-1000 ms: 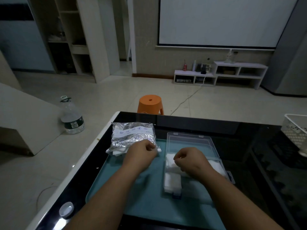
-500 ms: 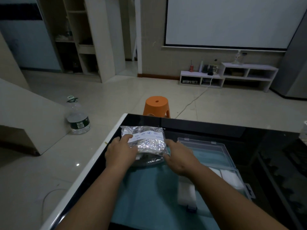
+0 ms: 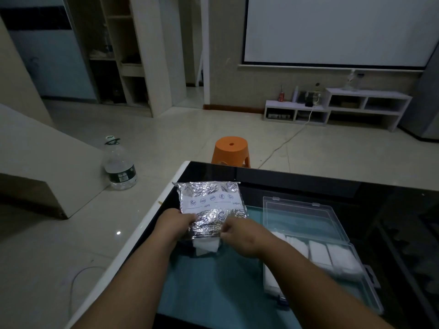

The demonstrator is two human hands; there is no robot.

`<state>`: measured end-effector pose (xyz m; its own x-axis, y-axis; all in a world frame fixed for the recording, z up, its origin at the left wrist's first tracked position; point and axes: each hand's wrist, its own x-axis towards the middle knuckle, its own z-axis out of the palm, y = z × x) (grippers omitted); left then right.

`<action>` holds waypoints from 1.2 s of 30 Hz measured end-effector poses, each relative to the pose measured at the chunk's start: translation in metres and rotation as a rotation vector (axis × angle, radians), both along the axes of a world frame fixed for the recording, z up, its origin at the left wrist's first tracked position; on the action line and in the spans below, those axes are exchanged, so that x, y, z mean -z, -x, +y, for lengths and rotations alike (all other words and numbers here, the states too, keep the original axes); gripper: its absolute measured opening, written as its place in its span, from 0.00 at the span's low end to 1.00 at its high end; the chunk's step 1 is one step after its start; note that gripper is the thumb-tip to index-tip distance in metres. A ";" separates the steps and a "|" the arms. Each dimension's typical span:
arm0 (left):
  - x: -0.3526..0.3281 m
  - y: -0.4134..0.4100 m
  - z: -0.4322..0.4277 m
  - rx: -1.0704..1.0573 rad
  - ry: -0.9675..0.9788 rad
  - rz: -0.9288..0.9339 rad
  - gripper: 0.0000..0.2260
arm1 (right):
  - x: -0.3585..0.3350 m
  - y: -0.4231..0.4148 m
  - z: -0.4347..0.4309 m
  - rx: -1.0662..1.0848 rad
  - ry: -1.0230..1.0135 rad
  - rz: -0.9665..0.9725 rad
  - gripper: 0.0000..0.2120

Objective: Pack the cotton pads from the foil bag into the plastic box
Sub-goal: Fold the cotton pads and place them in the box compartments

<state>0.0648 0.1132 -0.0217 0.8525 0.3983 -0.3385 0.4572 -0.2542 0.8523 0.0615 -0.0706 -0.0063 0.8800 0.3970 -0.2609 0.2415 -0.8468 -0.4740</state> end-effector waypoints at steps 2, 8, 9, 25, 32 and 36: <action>0.002 0.001 0.000 -0.007 -0.039 -0.041 0.05 | -0.001 0.000 -0.001 0.041 -0.040 -0.032 0.10; 0.000 -0.001 0.007 -0.055 0.052 -0.073 0.05 | -0.011 -0.014 -0.015 0.302 -0.231 -0.132 0.19; 0.000 -0.002 0.009 -0.075 0.083 -0.078 0.06 | -0.011 -0.015 -0.017 0.319 -0.255 -0.109 0.22; -0.010 0.001 0.010 0.099 0.368 -0.060 0.11 | -0.008 -0.020 -0.024 0.455 -0.633 0.073 0.10; -0.002 0.003 0.006 0.158 0.434 -0.046 0.17 | -0.011 -0.021 -0.030 0.439 -0.587 0.121 0.07; -0.003 -0.003 0.008 0.086 0.511 -0.120 0.11 | -0.014 -0.023 -0.031 0.451 -0.725 0.159 0.17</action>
<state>0.0679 0.1212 -0.0190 0.9196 0.1346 -0.3692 0.3447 0.1750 0.9223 0.0845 -0.1011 0.0076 0.9680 0.1348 -0.2116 -0.1593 -0.3213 -0.9335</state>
